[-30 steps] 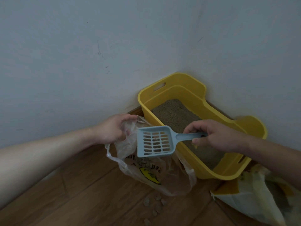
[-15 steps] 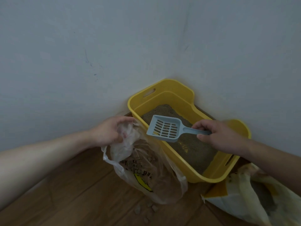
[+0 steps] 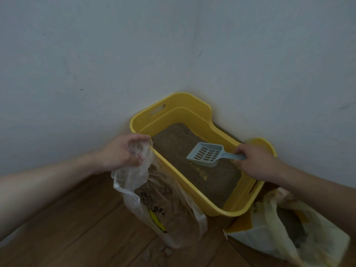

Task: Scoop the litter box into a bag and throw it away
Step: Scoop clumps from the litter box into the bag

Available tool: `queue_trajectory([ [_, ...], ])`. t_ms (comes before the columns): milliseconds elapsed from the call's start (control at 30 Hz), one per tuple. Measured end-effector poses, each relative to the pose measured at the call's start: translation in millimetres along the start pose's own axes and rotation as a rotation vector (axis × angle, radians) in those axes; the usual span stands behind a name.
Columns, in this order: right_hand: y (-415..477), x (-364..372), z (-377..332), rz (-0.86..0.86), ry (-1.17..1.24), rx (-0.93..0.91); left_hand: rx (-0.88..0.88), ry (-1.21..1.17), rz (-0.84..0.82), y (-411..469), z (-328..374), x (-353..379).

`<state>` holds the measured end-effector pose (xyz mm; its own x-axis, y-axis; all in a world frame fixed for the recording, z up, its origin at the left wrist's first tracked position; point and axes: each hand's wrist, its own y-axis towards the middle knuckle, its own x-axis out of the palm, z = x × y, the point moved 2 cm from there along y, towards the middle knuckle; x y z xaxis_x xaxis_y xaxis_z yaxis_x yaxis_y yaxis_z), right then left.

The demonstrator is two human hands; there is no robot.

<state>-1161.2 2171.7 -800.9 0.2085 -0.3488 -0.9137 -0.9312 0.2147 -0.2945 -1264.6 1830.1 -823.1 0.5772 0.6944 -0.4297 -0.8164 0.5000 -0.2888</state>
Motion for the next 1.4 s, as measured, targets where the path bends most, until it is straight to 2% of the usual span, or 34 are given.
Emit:
queue_trajectory([
  [300,15.7,7.9,22.0,-0.098,-0.318,0.144,0.009,-0.040,0.001,5.9,-3.1,1.7],
  [600,28.0,14.5,24.3,-0.127,-0.418,0.188,0.020,-0.069,0.000,11.5,-7.4,2.0],
  [1133,66.6,42.6,22.6,-0.093,-0.257,0.223,-0.005,-0.162,-0.038,19.7,-6.8,-1.2],
  [1400,97.2,53.6,6.7,-0.039,-0.221,0.184,-0.052,-0.114,-0.072,30.0,-4.9,-7.0],
])
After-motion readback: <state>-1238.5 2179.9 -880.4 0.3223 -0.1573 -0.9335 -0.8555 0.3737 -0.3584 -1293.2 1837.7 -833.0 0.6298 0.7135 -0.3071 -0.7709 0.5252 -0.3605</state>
